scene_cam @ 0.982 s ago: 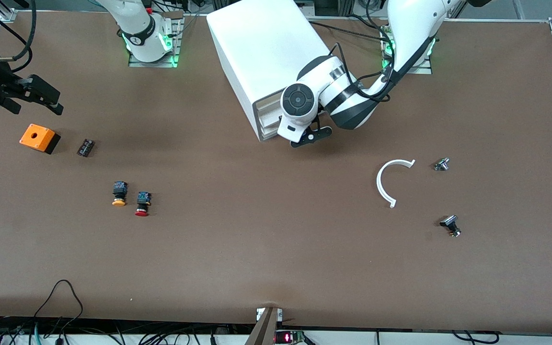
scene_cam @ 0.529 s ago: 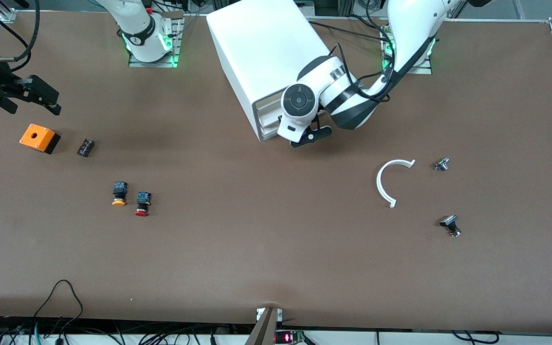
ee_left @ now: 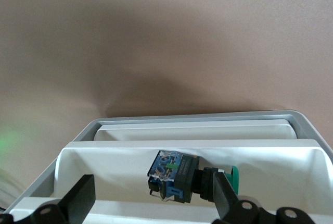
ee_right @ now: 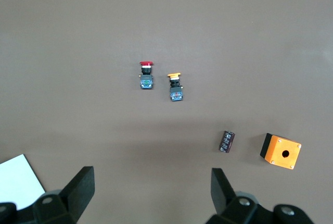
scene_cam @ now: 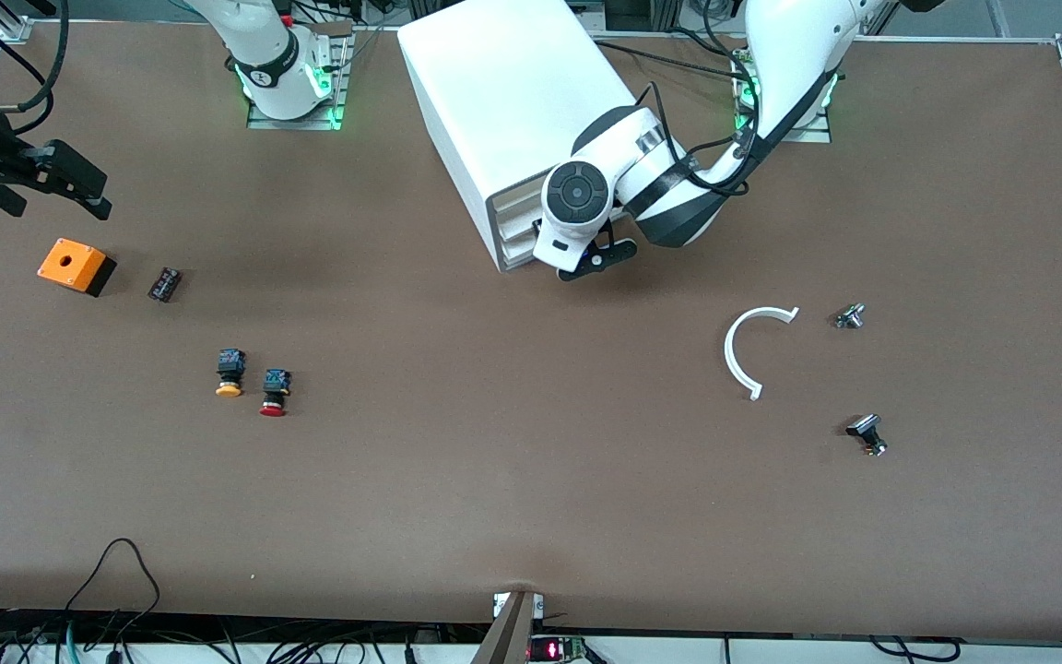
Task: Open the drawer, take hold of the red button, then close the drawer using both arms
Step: 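Push the drawer front into the cabinet with the left gripper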
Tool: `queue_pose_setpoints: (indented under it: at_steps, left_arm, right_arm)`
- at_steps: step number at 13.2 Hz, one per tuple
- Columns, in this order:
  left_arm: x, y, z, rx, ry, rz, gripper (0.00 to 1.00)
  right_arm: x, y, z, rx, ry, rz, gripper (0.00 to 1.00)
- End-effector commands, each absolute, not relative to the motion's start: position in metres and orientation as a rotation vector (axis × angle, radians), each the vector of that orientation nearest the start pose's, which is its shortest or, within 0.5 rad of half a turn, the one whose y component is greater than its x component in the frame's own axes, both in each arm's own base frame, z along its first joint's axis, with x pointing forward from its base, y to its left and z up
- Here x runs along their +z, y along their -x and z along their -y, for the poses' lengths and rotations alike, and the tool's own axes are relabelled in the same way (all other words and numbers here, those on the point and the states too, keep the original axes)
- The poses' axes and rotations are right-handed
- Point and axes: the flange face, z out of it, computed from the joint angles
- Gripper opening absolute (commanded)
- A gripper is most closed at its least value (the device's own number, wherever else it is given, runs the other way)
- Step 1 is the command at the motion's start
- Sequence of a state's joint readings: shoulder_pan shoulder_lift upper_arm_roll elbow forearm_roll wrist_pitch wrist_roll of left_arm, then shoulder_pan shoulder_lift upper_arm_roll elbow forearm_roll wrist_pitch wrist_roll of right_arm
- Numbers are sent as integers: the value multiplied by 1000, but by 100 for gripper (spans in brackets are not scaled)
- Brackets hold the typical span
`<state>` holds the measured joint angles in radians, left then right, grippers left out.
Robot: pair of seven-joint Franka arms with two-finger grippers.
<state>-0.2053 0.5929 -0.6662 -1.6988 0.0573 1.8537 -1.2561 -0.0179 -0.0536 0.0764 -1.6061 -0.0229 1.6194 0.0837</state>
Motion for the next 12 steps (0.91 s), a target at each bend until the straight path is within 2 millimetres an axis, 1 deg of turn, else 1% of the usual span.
queue_pose_setpoints:
  at_steps: [1, 3, 5, 6, 7, 9, 11, 12]
  left_arm:
    - [305, -437, 443, 638, 2895, 594, 100]
    - [309, -453, 430, 629, 2904, 624, 100]
    - [320, -469, 414, 597, 2918, 657, 100]
    - [331, -479, 410, 581, 2948, 641, 100]
    - [341, -492, 400, 582, 2959, 631, 100]
    - [366, -522, 374, 595, 2985, 574, 100]
    - [388, -559, 331, 591, 3058, 481, 100]
    - [396, -572, 312, 584, 3090, 417, 100]
  right_arm:
    - [649, -539, -27, -107, 3176, -69, 99]
    - [646, -540, -27, -97, 3177, -59, 99]
    - [649, -539, -24, -106, 3173, -61, 99]
    - [650, -539, -24, -106, 3175, -59, 99]
    - [649, -539, -21, -104, 3175, -71, 99]
    - [648, -540, -15, -101, 3173, -85, 99]
    - [648, -539, -15, -96, 3173, -86, 99]
    - [648, -539, -17, -101, 3172, -90, 99]
